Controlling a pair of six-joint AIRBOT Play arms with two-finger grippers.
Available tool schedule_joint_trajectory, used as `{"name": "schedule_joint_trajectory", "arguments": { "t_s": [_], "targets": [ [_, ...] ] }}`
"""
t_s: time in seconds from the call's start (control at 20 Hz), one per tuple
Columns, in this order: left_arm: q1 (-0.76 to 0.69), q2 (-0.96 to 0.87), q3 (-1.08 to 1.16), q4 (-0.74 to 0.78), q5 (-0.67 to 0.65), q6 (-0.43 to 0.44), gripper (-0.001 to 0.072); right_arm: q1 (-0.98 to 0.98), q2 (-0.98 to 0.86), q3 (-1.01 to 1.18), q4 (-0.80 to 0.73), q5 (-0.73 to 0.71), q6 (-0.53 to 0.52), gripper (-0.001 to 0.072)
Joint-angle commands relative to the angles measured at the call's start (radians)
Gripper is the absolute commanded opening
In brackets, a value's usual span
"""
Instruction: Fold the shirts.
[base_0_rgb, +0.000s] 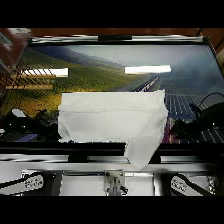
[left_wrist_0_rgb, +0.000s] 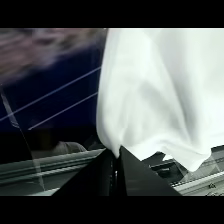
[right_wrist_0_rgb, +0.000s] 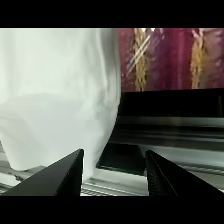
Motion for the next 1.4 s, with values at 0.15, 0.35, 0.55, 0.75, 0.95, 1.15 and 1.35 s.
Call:
{"name": "schedule_joint_trajectory", "arguments": {
  "t_s": [0.15, 0.35, 0.55, 0.75, 0.95, 1.15, 1.35],
  "targets": [
    [-0.006, -0.004, 0.0, -0.004, -0.005, 0.031, 0.0033, 0.079, 0.102, -0.222, 0.047, 0.159, -0.012, 0.0497],
    [-0.006, -0.004, 0.0, -0.004, -0.005, 0.034, 0.0033, 0.142, 0.106, -0.306, 0.059, 0.27, 0.029, 0.0497],
    [-0.006, -0.004, 0.006, -0.004, -0.005, 0.042, 0.0034, 0.202, 0.105, -0.307, 0.063, 0.28, 0.047, 0.0497],
    [-0.006, -0.004, 0.03, -0.004, -0.005, 0.045, 0.0034, 0.27, 0.105, -0.309, 0.061, 0.328, 0.097, 0.0495],
    [-0.006, -0.004, 0.053, -0.004, 0.011, 0.048, 0.0033, 0.313, 0.099, -0.327, 0.063, 0.312, 0.115, 0.0164],
    [-0.006, 0.001, 0.086, -0.021, 0.016, 0.134, 0.0033, 0.313, 0.155, -0.248, 0.048, 0.26, 0.076, 0.0056],
    [-0.006, 0.017, 0.238, -0.058, 0.015, 0.219, 0.0033, 0.314, 0.194, -0.026, 0.047, 0.391, 0.06, 0.0055]
  ]
}}
